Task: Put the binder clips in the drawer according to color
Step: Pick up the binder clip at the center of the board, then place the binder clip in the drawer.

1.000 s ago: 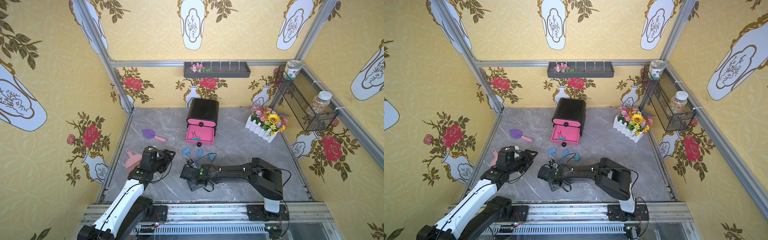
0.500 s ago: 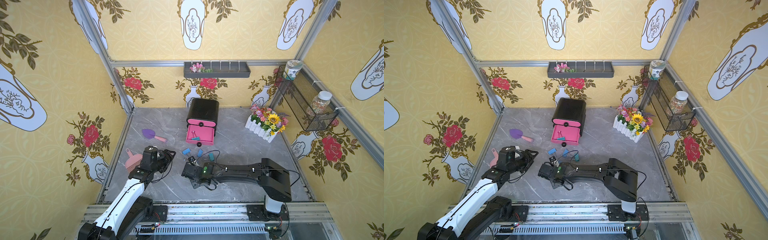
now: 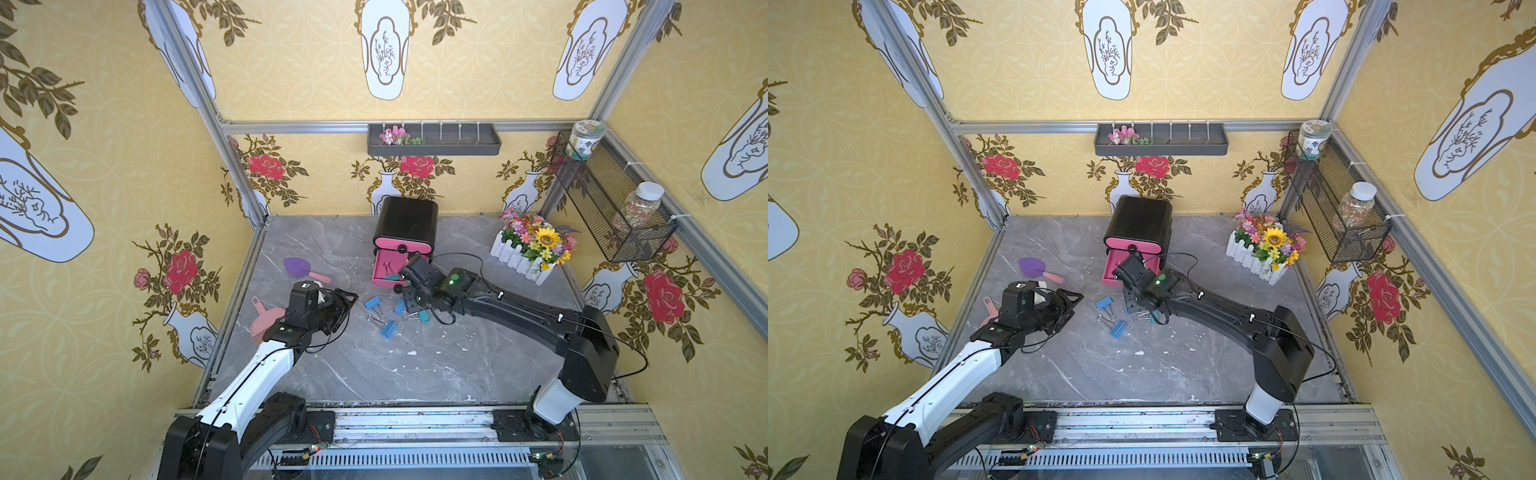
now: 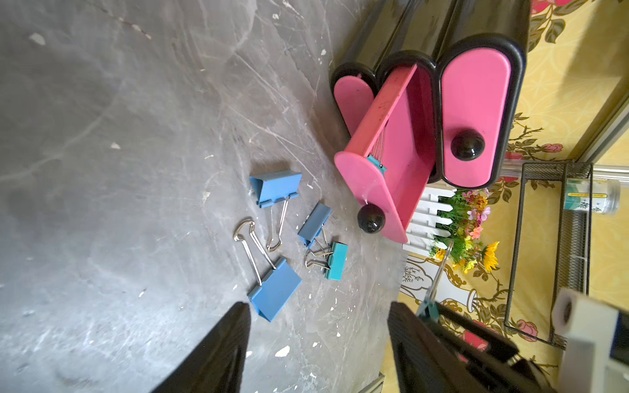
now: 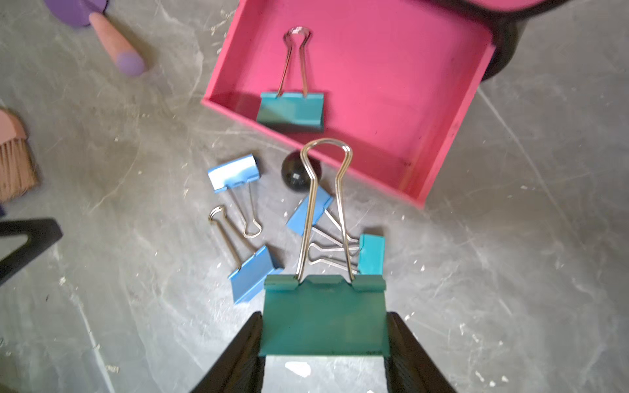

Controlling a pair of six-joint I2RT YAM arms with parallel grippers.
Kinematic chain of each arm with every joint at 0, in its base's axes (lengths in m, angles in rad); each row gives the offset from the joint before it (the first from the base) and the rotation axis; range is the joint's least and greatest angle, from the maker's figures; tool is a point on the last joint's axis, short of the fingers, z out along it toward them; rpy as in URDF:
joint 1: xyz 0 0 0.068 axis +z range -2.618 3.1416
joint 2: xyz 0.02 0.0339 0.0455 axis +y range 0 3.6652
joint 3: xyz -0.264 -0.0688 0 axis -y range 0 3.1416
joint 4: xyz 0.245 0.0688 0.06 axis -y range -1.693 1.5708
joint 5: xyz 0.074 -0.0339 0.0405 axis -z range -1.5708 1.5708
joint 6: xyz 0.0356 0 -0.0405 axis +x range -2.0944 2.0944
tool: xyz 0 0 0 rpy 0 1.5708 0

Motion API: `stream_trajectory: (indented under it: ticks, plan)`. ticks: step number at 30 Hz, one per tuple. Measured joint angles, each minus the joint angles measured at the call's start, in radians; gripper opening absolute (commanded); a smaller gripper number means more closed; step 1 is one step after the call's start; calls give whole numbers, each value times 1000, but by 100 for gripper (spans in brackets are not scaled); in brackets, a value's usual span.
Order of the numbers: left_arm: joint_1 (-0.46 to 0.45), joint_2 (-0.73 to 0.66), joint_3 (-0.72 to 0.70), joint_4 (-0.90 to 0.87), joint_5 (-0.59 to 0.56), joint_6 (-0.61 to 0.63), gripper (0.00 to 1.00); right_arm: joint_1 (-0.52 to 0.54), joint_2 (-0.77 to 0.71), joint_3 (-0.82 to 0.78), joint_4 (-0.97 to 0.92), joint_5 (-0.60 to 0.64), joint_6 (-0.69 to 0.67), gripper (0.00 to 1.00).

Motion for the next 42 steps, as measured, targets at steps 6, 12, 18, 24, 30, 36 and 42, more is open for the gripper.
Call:
stream_trajectory:
  ticks: [6, 12, 18, 24, 30, 36, 42]
  plan:
    - [-13, 27, 22, 30, 16, 7, 70, -106, 162, 159, 5, -80, -92, 49]
    - [-15, 29, 12, 42, 24, 7, 70, -125, 248, 251, -3, -125, -140, 50]
    - [-16, 32, -6, 43, 26, 7, 70, -143, 275, 276, -12, -127, -159, 52]
    - [-16, 43, -6, 53, 31, 7, 70, -146, 288, 292, -15, -114, -163, 64]
    - [-16, 45, -6, 65, 31, 7, 70, -145, 276, 293, -15, -95, -165, 77]
    - [-16, 44, -5, 65, 31, 7, 70, -145, 172, 238, -2, -68, -165, 80]
    - [-16, 50, 8, 64, 31, 8, 70, -152, 9, 54, 31, -47, -158, 78]
